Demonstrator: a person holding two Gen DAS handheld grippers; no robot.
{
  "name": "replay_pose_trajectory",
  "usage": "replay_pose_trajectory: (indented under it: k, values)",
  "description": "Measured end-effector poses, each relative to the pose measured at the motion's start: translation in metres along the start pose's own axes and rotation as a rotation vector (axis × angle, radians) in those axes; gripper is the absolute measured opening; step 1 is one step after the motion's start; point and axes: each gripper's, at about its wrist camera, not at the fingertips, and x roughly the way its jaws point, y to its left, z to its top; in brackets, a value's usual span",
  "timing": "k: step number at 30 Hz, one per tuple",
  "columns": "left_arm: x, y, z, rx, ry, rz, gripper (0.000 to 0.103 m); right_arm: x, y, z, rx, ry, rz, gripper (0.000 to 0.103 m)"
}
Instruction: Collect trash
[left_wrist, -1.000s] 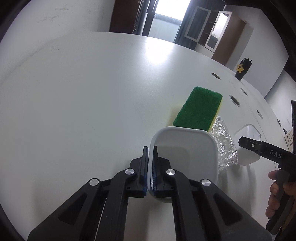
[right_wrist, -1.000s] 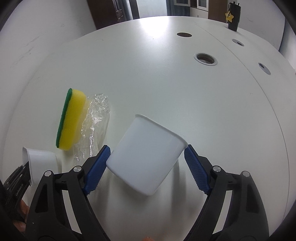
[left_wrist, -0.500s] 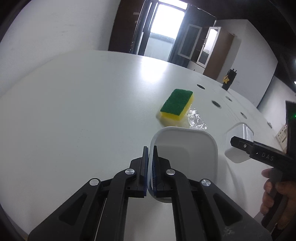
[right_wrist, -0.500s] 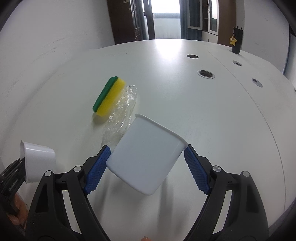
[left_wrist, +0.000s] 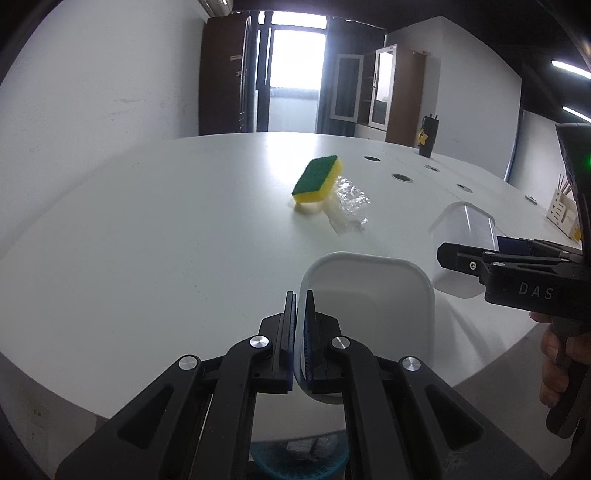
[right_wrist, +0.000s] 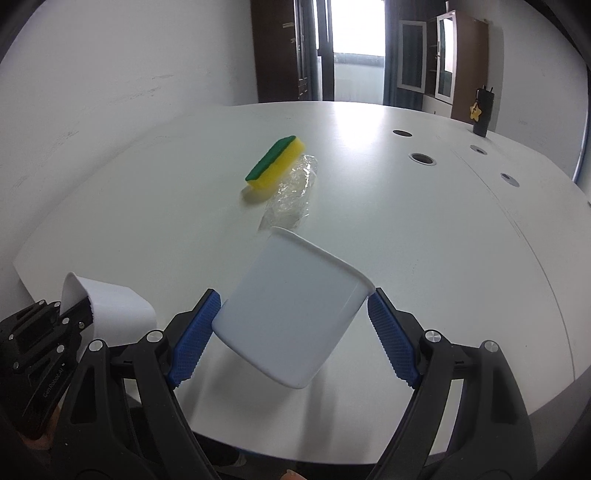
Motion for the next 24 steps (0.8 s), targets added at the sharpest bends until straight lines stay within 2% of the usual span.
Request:
replay_pose_trajectory:
  k: [3, 9, 12, 14, 16, 19, 22, 24]
  values:
    - [-0.011, 0.000, -0.008, -0.014, -0.005, -0.007, 0.003, -0.009, -0.001, -0.017, -0.005, -0.016, 0.022, 0.078]
    - [-0.033, 0.002, -0.032, -0.083, 0.004, -0.075, 0.003, -0.028, -0.003, -0.055, -0.016, -0.045, 0.069, 0.078]
    - [-0.046, -0.011, -0.048, -0.021, 0.011, -0.065, 0.003, -0.041, 0.000, -0.078, -0.019, -0.052, 0.093, 0.078]
    - [-0.051, -0.018, -0.058, 0.020, 0.004, -0.038, 0.003, -0.047, 0.001, -0.088, -0.004, -0.055, 0.154, 0.078]
    - [-0.056, -0.023, -0.069, 0.039, 0.014, -0.037, 0.003, -0.054, 0.006, -0.097, -0.027, -0.067, 0.149, 0.078]
    - [-0.058, -0.025, -0.080, 0.016, 0.051, -0.075, 0.003, -0.067, 0.009, -0.109, -0.050, -0.080, 0.133, 0.078]
    - [-0.060, -0.022, -0.091, 0.007, 0.069, -0.062, 0.003, -0.071, 0.010, -0.124, -0.041, -0.061, 0.176, 0.078]
    - [-0.061, -0.017, -0.098, -0.014, 0.083, -0.065, 0.003, -0.073, 0.014, -0.135, -0.068, -0.053, 0.161, 0.078]
